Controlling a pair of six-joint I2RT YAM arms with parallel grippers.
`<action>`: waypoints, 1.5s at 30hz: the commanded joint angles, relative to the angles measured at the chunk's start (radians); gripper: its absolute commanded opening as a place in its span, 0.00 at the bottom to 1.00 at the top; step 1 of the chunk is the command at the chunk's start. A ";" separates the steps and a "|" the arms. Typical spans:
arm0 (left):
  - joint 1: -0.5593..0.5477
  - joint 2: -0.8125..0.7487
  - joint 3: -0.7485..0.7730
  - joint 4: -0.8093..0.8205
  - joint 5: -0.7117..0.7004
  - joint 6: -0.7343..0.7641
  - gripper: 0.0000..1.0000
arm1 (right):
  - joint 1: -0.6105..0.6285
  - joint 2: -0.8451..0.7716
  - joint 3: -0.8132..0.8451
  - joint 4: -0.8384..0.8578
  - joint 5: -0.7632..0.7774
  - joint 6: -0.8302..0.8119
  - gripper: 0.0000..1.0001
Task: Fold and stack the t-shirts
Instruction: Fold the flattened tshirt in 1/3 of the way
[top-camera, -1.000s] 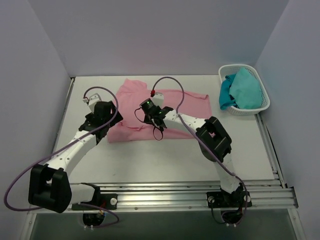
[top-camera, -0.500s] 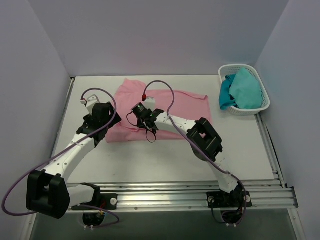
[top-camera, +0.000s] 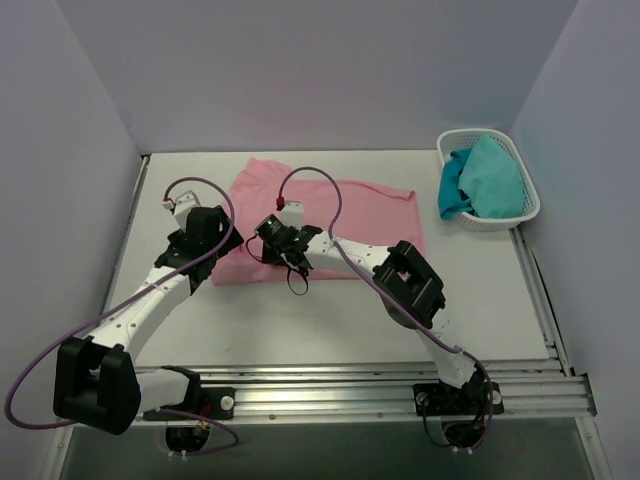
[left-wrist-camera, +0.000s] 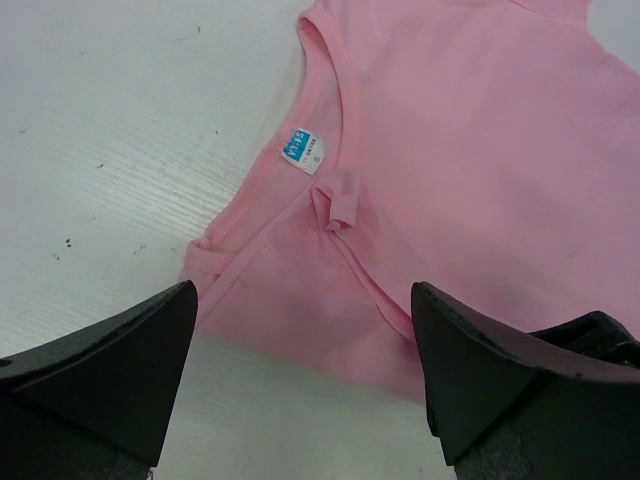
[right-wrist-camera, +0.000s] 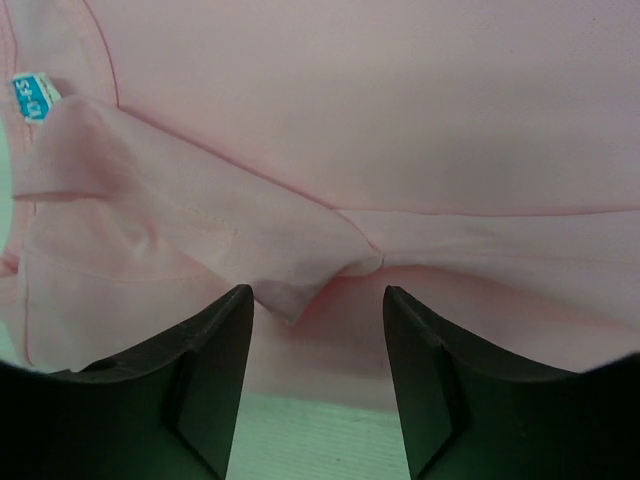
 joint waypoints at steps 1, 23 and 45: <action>-0.003 0.001 -0.006 0.035 -0.014 -0.004 0.96 | 0.021 -0.078 -0.019 -0.025 0.042 0.003 0.53; -0.002 -0.019 -0.018 0.027 -0.023 -0.006 0.96 | 0.034 0.032 0.099 -0.026 0.017 -0.005 0.42; -0.002 0.012 -0.019 0.047 -0.023 -0.007 0.96 | 0.041 0.015 0.055 -0.023 0.014 0.014 0.45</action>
